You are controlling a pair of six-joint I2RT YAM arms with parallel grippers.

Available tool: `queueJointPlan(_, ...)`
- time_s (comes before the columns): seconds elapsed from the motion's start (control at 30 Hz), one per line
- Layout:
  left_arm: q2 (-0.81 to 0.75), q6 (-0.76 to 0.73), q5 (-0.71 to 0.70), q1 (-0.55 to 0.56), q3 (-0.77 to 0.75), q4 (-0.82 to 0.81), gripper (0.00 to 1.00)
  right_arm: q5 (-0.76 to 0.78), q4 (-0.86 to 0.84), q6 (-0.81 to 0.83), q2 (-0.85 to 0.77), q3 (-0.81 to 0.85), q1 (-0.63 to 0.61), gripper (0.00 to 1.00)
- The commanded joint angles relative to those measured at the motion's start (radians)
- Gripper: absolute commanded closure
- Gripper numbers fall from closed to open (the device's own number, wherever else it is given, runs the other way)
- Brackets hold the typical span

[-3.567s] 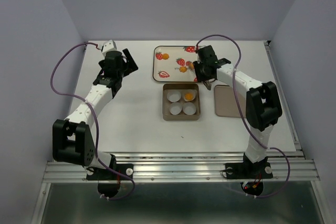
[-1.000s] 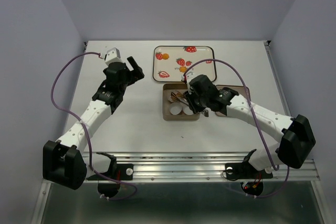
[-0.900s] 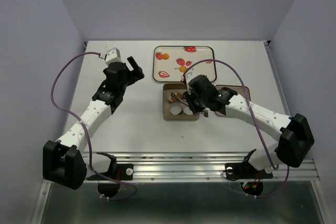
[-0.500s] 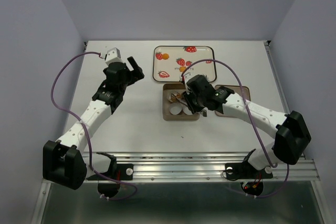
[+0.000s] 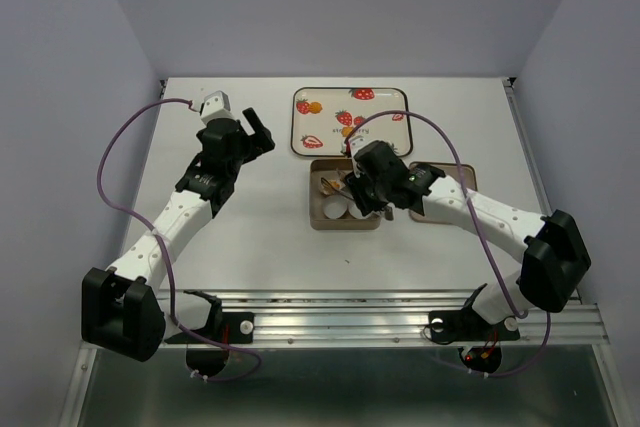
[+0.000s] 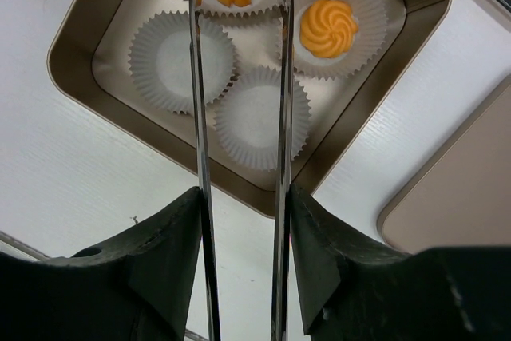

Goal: Pack the cookies

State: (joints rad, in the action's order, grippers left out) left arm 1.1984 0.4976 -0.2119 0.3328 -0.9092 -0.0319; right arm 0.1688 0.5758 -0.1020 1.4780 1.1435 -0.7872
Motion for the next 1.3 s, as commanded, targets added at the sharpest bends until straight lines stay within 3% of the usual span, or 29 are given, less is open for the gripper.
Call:
queueJointPlan(0.0,-0.003,-0.017,0.002,0.005,-0.008,-0.017,0.01,0.037,-0.04,-0.011,-0.038,0.062,-0.009,0.49)
queueJointPlan(0.3,0.009,-0.016,0.016,0.005,-0.025,-0.022,0.01,0.032,-0.059,0.001,-0.176,0.073,-0.009,0.5)
queueJointPlan(0.43,0.024,-0.016,0.026,0.003,-0.045,-0.026,0.01,0.202,-0.108,-0.016,-0.165,0.105,-0.009,0.5)
queueJointPlan(0.53,0.027,-0.022,0.019,0.003,-0.053,-0.028,0.01,0.221,-0.146,-0.002,-0.108,0.147,0.072,0.5)
queueJointPlan(0.77,0.041,-0.034,-0.035,0.003,-0.086,-0.005,0.01,0.06,-0.18,0.039,0.103,0.277,0.232,0.51)
queueJointPlan(1.27,0.132,-0.053,-0.063,0.0,-0.172,0.027,0.01,-0.015,-0.145,0.088,0.358,0.441,0.292,0.46)
